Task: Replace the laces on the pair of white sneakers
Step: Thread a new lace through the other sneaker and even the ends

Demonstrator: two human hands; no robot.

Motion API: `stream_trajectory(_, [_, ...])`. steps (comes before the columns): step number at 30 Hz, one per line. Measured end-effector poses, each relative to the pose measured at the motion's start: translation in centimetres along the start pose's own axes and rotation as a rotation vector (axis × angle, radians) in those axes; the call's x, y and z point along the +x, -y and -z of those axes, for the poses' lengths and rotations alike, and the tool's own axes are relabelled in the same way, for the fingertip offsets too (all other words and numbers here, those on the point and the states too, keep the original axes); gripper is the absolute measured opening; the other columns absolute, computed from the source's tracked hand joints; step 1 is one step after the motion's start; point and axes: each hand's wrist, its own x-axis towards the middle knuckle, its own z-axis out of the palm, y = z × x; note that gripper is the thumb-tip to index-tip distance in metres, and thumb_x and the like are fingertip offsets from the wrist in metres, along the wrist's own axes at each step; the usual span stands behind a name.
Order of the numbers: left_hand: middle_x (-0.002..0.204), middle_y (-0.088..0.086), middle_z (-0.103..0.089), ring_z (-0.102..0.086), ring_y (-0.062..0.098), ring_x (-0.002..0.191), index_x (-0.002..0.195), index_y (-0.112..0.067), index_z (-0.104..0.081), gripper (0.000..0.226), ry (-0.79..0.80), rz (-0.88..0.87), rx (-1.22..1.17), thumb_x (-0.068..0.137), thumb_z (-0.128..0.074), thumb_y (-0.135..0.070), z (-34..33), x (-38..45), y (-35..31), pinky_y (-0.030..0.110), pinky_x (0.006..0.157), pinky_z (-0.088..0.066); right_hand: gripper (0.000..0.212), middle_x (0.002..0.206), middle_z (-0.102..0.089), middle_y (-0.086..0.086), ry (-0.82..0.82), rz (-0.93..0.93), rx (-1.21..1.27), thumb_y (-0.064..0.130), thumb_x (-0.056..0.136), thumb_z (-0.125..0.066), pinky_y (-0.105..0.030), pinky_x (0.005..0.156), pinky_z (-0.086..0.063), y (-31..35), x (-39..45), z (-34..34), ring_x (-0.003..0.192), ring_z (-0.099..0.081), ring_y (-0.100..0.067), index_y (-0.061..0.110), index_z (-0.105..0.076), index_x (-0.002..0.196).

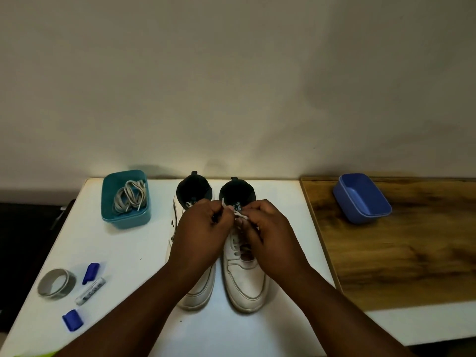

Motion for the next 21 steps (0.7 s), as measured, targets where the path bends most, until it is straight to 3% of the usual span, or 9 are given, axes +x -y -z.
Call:
stream_trajectory(3, [0.064, -0.004, -0.057, -0.056, 0.008, 0.067, 0.065, -0.026, -0.062, 0.036, -0.004, 0.004, -0.06, 0.1, -0.059, -0.03, 0.1, 0.0, -0.5, 0.021, 0.058, -0.037, 0.042, 0.119, -0.058, 0.012, -0.016, 0.025, -0.04, 0.048, 0.107, -0.037, -0.027, 0.088, -0.053, -0.1, 0.0, 1.0, 0.104, -0.059, -0.004, 0.028, -0.067, 0.127])
stream_trajectory(5, [0.067, -0.013, -0.06, -0.058, 0.005, 0.066, 0.063, -0.032, -0.063, 0.037, 0.0, 0.011, -0.1, 0.1, -0.06, -0.029, 0.4, -0.2, -0.9, 0.016, 0.056, -0.036, 0.04, 0.116, -0.059, 0.015, -0.058, -0.007, -0.002, 0.05, 0.107, -0.038, -0.023, 0.086, -0.051, -0.5, -0.1, 1.6, 0.104, -0.06, -0.002, 0.031, -0.068, 0.126])
stream_trajectory(8, [0.064, -0.013, -0.06, -0.058, 0.004, 0.066, 0.063, -0.031, -0.065, 0.037, 0.009, 0.002, -0.046, 0.099, -0.06, -0.031, 0.7, -0.6, -0.6, 0.023, 0.057, -0.035, 0.025, 0.095, -0.065, 0.014, -0.169, -0.098, 0.136, 0.037, 0.106, -0.052, -0.026, 0.078, -0.051, -1.3, -0.2, 2.4, 0.091, -0.063, -0.004, 0.028, -0.074, 0.1])
stream_trajectory(11, [0.064, -0.007, -0.06, -0.058, 0.008, 0.066, 0.066, -0.025, -0.069, 0.032, -0.003, 0.007, 0.159, 0.095, -0.059, -0.035, 1.3, -0.9, 0.1, 0.03, 0.057, -0.04, 0.032, 0.081, -0.071, 0.012, -0.129, -0.399, 0.346, 0.035, 0.104, -0.057, -0.031, 0.073, -0.051, -2.6, 0.0, 3.2, 0.075, -0.064, -0.006, 0.024, -0.073, 0.079])
stream_trajectory(15, [0.061, -0.005, -0.052, -0.053, 0.011, 0.054, 0.06, -0.021, -0.055, 0.034, -0.044, 0.014, 0.625, 0.091, -0.055, -0.036, 2.7, -0.7, 0.4, 0.026, 0.049, -0.034, 0.031, 0.095, -0.074, -0.001, -0.008, -0.841, 0.566, 0.037, 0.102, -0.06, -0.03, 0.071, -0.049, -3.6, -0.1, 3.1, 0.078, -0.063, -0.017, 0.014, -0.075, 0.088])
stream_trajectory(17, [0.079, -0.002, -0.061, -0.061, 0.02, 0.068, 0.077, -0.023, -0.066, 0.02, -0.078, -0.024, 0.675, 0.09, -0.054, -0.033, 2.8, -0.7, 0.1, 0.03, 0.054, -0.041, 0.031, 0.093, -0.073, -0.002, 0.019, -0.887, 0.593, 0.037, 0.102, -0.06, -0.031, 0.07, -0.049, -3.8, -0.1, 2.6, 0.077, -0.061, -0.018, 0.013, -0.075, 0.092])
stream_trajectory(18, [0.096, 0.002, -0.064, -0.062, 0.024, 0.08, 0.095, -0.023, -0.07, 0.016, -0.093, -0.064, 0.703, 0.089, -0.057, -0.03, 2.4, -0.8, 0.1, 0.034, 0.061, -0.045, 0.03, 0.093, -0.073, -0.003, 0.003, -0.877, 0.598, 0.037, 0.102, -0.061, -0.031, 0.07, -0.049, -3.7, 0.0, 2.3, 0.077, -0.061, -0.018, 0.013, -0.074, 0.093])
stream_trajectory(20, [0.128, 0.008, -0.058, -0.056, 0.032, 0.107, 0.131, -0.02, -0.061, 0.046, -0.117, -0.145, 0.777, 0.086, -0.064, -0.028, 1.4, -1.4, 0.0, 0.045, 0.083, -0.046, 0.023, 0.098, -0.072, -0.005, -0.084, -0.822, 0.596, 0.039, 0.1, -0.064, -0.033, 0.073, -0.052, -3.7, 0.3, 1.8, 0.08, -0.064, -0.018, 0.017, -0.073, 0.099])
stream_trajectory(21, [0.137, 0.009, -0.054, -0.051, 0.034, 0.119, 0.139, -0.021, -0.056, 0.055, -0.132, -0.188, 0.797, 0.086, -0.066, -0.028, 1.1, -1.6, 0.0, 0.049, 0.092, -0.041, 0.025, 0.105, -0.07, -0.003, -0.124, -0.807, 0.587, 0.041, 0.097, -0.068, -0.035, 0.078, -0.055, -3.6, 0.5, 1.5, 0.086, -0.066, -0.018, 0.019, -0.07, 0.11])
